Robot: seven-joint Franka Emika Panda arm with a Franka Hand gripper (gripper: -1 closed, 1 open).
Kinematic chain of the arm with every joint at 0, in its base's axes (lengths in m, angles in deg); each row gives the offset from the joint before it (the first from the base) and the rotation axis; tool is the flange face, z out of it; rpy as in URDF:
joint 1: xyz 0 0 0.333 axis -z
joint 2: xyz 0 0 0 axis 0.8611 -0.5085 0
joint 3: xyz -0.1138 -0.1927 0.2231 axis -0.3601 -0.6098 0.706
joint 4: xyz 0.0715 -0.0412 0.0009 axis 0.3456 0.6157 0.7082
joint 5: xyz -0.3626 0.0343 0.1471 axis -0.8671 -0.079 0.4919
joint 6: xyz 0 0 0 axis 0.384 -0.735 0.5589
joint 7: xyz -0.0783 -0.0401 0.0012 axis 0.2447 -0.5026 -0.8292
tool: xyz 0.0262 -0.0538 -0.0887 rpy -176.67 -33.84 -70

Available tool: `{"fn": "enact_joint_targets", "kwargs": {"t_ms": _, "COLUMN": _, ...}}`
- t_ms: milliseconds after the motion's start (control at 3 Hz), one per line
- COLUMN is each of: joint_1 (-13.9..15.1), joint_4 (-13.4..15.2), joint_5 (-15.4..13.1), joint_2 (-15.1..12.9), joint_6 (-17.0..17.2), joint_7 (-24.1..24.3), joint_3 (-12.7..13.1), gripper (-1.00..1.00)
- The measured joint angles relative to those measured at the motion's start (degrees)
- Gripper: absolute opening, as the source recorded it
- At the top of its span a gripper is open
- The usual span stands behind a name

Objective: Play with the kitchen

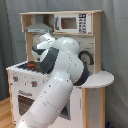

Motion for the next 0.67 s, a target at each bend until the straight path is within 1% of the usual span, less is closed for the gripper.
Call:
{"fn": "enact_joint_targets", "kwargs": {"t_ms": 333, "joint_1": -3.03, "joint_4": -3.87, "joint_5": 0.0, "joint_2": 0.0, "joint_6": 3.9, "joint_7": -0.58, "joint_3": 0.2, "gripper": -1.0}}
{"fn": "enact_joint_targets", "kwargs": {"t_ms": 667, "joint_1": -4.96, "joint_4": -6.62, "joint_5": 0.0, "joint_2": 0.01, "joint_6": 8.58, "joint_7": -0.68, "joint_3": 1.02, "gripper": -1.0}}
